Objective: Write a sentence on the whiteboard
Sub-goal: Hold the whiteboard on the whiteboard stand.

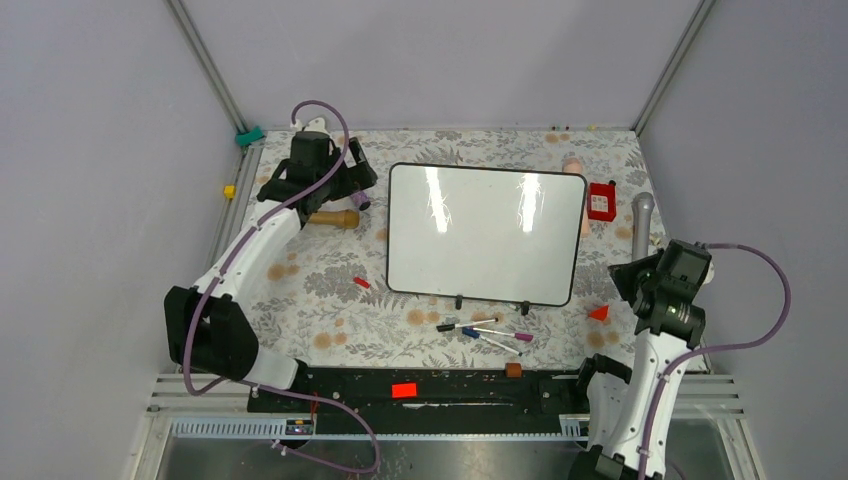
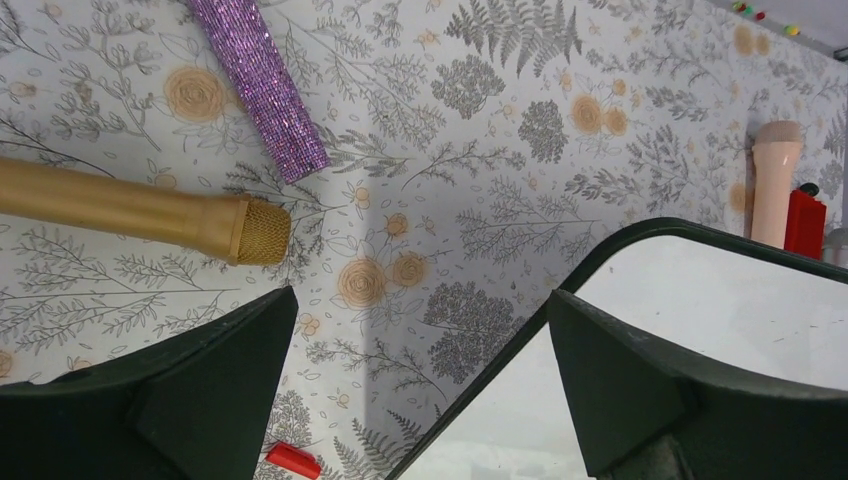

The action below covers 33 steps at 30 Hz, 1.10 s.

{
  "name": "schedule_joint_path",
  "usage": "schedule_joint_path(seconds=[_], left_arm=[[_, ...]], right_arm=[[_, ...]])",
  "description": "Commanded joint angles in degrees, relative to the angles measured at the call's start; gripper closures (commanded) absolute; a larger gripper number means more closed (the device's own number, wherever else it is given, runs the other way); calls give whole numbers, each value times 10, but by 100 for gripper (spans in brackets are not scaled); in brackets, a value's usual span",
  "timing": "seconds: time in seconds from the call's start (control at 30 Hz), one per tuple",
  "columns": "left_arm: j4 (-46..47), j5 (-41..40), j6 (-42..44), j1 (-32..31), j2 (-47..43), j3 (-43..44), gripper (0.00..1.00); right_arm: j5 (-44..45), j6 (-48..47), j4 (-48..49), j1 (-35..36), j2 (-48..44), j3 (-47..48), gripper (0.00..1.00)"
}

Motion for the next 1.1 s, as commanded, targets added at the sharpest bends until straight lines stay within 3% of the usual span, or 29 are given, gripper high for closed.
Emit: schedule_joint_path(seconds=[0.0, 0.27, 0.5, 0.67, 0.83, 0.9, 1.07], left_arm=[[29, 52, -9, 7, 22, 17, 2], [26, 51, -13, 7, 37, 26, 2], [34, 49, -32, 9, 71, 52, 4], [11, 129, -17, 26, 130, 110, 3], [80, 253, 11, 34, 126, 68, 3], [91, 250, 9, 34, 113, 50, 3], [75, 155, -14, 49, 63, 4, 3]], right_arm=[[-91, -66, 51, 4, -30, 14, 100], [-192, -99, 69, 10, -12, 52, 100], [-184, -119, 62, 82, 36, 124, 100], [-170, -112, 75, 136, 47, 145, 100], [-176, -115, 85, 140, 28, 130, 100], [-177, -118, 86, 140, 24, 123, 100], [-183, -125, 86, 140, 12, 105, 100]])
